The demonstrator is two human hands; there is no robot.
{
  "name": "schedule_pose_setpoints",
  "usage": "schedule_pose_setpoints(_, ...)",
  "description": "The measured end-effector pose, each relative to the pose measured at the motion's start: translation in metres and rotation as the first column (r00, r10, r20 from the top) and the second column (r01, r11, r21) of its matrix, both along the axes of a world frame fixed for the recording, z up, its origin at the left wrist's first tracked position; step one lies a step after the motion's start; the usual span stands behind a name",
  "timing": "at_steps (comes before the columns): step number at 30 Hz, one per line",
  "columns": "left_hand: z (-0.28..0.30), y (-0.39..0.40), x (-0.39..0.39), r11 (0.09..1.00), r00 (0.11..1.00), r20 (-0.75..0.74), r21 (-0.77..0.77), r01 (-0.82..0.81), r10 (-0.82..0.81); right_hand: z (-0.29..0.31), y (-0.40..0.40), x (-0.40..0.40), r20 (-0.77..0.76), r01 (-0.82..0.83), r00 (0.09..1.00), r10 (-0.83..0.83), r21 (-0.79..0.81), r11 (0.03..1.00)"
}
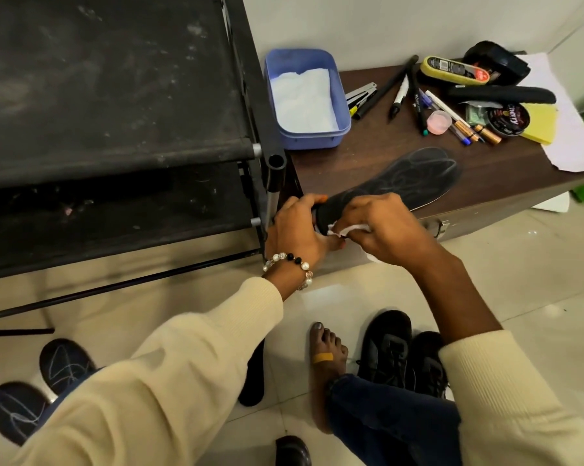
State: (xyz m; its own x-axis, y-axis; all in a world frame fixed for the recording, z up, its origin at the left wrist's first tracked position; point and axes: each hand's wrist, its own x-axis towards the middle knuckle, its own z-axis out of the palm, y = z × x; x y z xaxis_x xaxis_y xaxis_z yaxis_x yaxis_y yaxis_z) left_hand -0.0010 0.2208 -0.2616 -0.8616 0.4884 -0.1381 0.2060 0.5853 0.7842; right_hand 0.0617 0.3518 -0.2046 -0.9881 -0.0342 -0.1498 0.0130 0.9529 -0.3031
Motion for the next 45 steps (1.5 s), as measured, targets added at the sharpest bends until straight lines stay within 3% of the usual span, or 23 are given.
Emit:
schedule_pose_setpoints(7, -0.001, 0.000, 0.001, 1.000, 1.000, 0.006, 0.004, -0.003, 0.003, -0.018, -0.004, -0.012, -0.123, 0.190, 0.976, -0.178, 0.087, 0.978)
schedule_pose_setpoints(12, -0.001, 0.000, 0.002, 1.000, 1.000, -0.018, -0.007, 0.004, -0.004, -0.001, 0.000, 0.009, 0.011, 0.058, 0.998, -0.059, 0.056, 0.997)
schedule_pose_setpoints(18, -0.003, 0.001, 0.003, 1.000, 1.000, -0.021, -0.029, -0.008, 0.007, -0.013, 0.001, -0.003, -0.075, 0.353, 0.935, -0.346, 0.132, 0.926)
schedule_pose_setpoints(23, -0.001, 0.002, 0.003, 0.999, 1.000, -0.019, -0.038, -0.001, 0.000, -0.008, -0.011, 0.016, -0.054, 0.180, 0.983, -0.177, 0.051, 0.982)
schedule_pose_setpoints(28, 0.001, 0.001, 0.005, 0.999, 1.000, -0.007, -0.051, -0.008, 0.007, -0.009, 0.019, 0.021, -0.088, 0.512, 0.859, -0.505, 0.110, 0.852)
schedule_pose_setpoints(31, 0.002, 0.002, 0.007, 0.999, 1.000, 0.006, -0.050, -0.009, 0.009, -0.011, 0.000, 0.018, -0.120, 0.458, 0.888, -0.444, 0.137, 0.878)
schedule_pose_setpoints(36, 0.006, 0.002, 0.007, 1.000, 1.000, 0.011, -0.022, -0.020, 0.021, -0.018, -0.029, 0.012, -0.137, 0.245, 0.962, -0.236, 0.046, 0.969)
schedule_pose_setpoints(42, 0.009, 0.001, 0.007, 0.998, 1.000, 0.023, -0.067, -0.002, 0.003, -0.020, 0.016, 0.020, -0.196, 0.545, 0.832, -0.519, 0.112, 0.831)
schedule_pose_setpoints(45, 0.009, 0.003, 0.008, 0.998, 1.000, 0.026, -0.056, -0.010, 0.011, -0.025, -0.005, 0.012, -0.228, 0.479, 0.866, -0.445, 0.127, 0.868)
